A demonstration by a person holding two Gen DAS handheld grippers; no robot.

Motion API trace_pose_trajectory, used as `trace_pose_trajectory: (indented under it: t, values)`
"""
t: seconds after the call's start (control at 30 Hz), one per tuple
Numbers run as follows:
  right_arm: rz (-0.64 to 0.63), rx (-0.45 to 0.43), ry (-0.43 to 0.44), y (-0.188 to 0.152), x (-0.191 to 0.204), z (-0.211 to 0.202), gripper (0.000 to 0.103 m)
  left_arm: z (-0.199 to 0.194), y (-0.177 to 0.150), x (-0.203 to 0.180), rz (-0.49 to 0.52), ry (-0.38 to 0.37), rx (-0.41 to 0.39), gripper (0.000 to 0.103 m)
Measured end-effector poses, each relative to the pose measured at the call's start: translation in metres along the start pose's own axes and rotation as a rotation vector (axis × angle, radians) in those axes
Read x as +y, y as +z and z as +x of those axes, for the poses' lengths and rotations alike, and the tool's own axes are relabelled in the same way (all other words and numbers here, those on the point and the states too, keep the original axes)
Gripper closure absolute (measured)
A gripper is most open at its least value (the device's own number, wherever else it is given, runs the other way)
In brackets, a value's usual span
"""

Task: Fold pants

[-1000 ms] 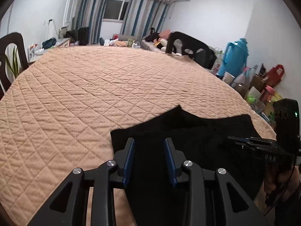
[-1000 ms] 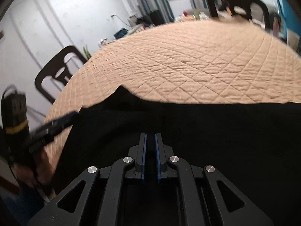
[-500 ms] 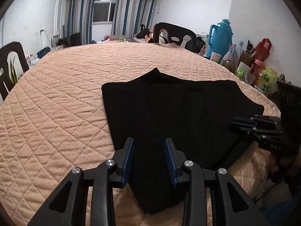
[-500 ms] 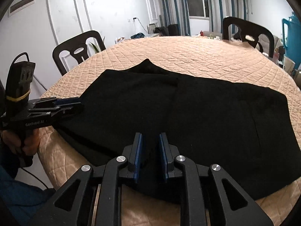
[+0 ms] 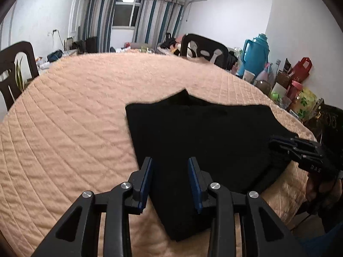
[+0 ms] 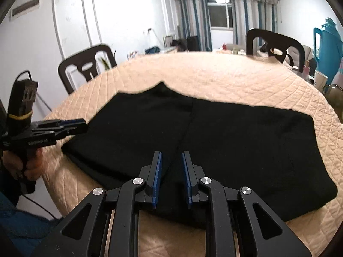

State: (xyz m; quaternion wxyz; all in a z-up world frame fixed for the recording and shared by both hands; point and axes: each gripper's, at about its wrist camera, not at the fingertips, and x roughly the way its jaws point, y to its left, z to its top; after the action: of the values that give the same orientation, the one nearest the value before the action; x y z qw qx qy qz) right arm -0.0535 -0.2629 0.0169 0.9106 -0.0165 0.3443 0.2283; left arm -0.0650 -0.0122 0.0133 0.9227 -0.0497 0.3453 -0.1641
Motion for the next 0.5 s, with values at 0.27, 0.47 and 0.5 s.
trace_pose_trajectory:
  t: [0.27,0.47,0.5]
  values:
    - [0.004,0.079,0.015,-0.001,0.0,0.018,0.084,0.019,0.028,0.004,-0.034,0.049,0.0,0.067]
    - [0.07,0.027,0.049,0.019,-0.003,0.024,0.084,0.042,0.049,0.007,-0.043,0.066,0.013,0.065]
    - [0.065,0.039,0.062,0.018,0.0,0.028,0.084,0.046,0.049,0.008,-0.046,0.065,0.018,0.065]
